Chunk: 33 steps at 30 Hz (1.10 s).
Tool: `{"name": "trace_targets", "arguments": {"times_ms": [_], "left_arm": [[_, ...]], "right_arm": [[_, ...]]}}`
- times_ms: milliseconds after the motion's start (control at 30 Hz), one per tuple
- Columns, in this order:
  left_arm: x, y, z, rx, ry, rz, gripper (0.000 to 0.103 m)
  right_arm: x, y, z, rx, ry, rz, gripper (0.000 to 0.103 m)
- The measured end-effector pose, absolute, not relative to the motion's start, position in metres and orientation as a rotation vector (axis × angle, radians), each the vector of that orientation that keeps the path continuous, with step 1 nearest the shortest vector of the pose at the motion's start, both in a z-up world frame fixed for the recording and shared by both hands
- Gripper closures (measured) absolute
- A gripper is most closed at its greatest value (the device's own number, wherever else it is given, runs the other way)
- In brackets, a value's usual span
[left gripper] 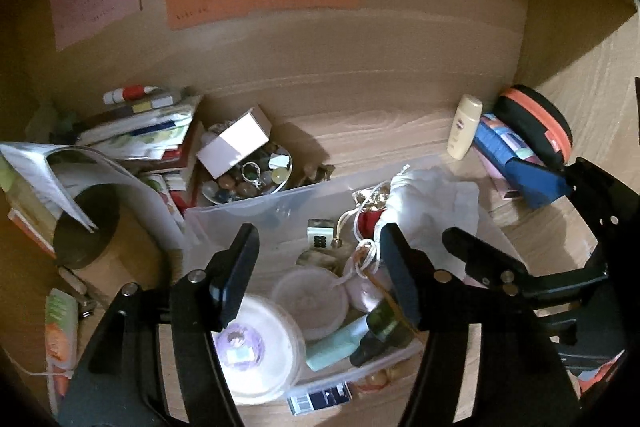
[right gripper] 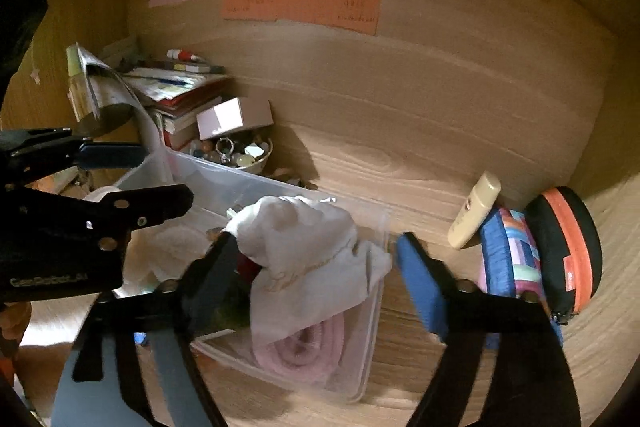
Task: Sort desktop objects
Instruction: 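Carry the glass block and white pouch into the clear box and open both tools, then move both tools toward the items lying beside the clear box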
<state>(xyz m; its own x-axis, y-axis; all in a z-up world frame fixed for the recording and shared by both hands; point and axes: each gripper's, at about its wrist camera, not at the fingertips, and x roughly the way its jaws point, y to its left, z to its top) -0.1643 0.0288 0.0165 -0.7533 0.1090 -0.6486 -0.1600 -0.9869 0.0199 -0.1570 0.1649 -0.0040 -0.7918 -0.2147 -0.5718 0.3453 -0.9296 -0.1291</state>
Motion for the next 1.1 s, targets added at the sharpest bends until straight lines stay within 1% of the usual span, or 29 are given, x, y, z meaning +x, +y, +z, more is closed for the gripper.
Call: {"name": "trace_targets", "arguments": {"times_ms": [233, 300, 333, 533, 600, 633, 667, 867, 1100], "left_arm": [[-0.139, 0.019, 0.03, -0.982, 0.122, 2.849, 0.039], [-0.132, 0.015, 0.033, -0.974, 0.121, 2.86, 0.034], [-0.127, 0.013, 0.034, -0.962, 0.119, 2.871, 0.027], [-0.105, 0.004, 0.038, -0.945, 0.106, 2.893, 0.025], [-0.1, 0.001, 0.038, -0.961, 0.086, 2.888, 0.019], [-0.097, 0.0, 0.039, -0.958, 0.071, 2.889, 0.013], [-0.094, -0.002, 0.04, -0.95, 0.059, 2.894, 0.01], [-0.076, -0.012, 0.037, -0.965, 0.046, 2.903, 0.006], [-0.072, -0.024, 0.003, -1.109, 0.009, 2.845, 0.006]], "right_arm": [[-0.143, 0.167, 0.006, 0.834, 0.292, -2.703, 0.021], [-0.139, 0.168, 0.008, 0.838, 0.288, -2.701, 0.02], [-0.136, 0.168, 0.008, 0.838, 0.288, -2.704, 0.02], [-0.115, 0.165, 0.01, 0.838, 0.31, -2.713, 0.018], [-0.108, 0.164, 0.009, 0.841, 0.313, -2.713, 0.017], [-0.104, 0.164, 0.009, 0.843, 0.313, -2.713, 0.017], [-0.101, 0.163, 0.009, 0.844, 0.312, -2.712, 0.017], [-0.083, 0.16, 0.001, 0.859, 0.313, -2.675, 0.017], [-0.075, 0.147, -0.029, 0.949, 0.331, -2.591, 0.017]]}}
